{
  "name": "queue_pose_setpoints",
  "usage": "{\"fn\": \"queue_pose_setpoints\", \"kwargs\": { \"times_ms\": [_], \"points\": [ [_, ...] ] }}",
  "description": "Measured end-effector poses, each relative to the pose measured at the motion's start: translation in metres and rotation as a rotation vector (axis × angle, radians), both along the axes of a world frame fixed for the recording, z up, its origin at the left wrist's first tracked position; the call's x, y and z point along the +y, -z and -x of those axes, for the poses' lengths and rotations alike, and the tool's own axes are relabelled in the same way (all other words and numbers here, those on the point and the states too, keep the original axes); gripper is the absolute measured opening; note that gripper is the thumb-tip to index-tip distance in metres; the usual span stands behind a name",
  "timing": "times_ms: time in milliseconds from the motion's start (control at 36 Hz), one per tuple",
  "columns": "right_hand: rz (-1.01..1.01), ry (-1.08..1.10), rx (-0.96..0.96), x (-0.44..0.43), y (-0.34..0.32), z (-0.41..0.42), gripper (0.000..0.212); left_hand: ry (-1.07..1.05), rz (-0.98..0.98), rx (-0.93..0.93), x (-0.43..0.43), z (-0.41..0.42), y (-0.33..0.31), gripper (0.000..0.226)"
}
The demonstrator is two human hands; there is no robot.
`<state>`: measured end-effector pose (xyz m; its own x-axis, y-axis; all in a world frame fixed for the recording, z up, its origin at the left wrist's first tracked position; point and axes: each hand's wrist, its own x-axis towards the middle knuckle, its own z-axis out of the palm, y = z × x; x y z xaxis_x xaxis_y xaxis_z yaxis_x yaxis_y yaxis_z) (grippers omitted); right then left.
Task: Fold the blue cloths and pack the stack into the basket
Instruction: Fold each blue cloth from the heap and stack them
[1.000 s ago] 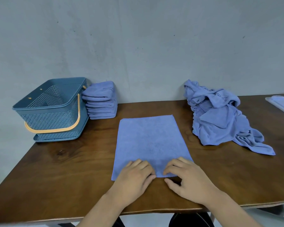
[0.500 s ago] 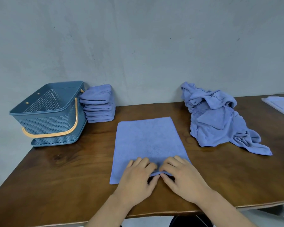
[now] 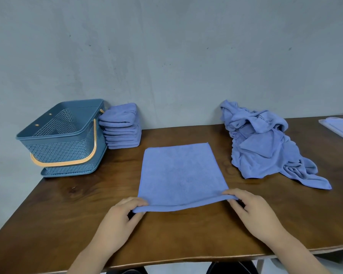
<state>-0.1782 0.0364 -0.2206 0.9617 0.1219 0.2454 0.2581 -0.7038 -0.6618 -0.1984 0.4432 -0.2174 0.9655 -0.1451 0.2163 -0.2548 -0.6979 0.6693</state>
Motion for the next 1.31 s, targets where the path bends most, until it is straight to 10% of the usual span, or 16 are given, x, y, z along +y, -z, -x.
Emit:
{"fn": "queue_pose_setpoints", "kwargs": {
  "times_ms": [806, 1056, 1194, 1306],
  "points": [
    [-0.686, 0.01, 0.092, 0.022, -0.042, -0.051, 0.02, -0.008, 0.621, 0.037, -0.015, -0.058, -0.052, 0.027],
    [-0.741, 0.074, 0.127, 0.042, -0.058, -0.15, 0.042, -0.199, 0.945, 0.32, -0.024, -0.153, -0.062, 0.024],
    [-0.6, 0.201, 0.259, 0.049, -0.034, -0.204, 0.018, -0.35, 0.819, 0.384, -0.029, -0.191, -0.052, 0.022],
    [-0.504, 0.204, 0.311, 0.045, -0.016, -0.209, 0.043, -0.418, 0.689, 0.374, -0.023, -0.199, -0.026, 0.039]
  ]
}}
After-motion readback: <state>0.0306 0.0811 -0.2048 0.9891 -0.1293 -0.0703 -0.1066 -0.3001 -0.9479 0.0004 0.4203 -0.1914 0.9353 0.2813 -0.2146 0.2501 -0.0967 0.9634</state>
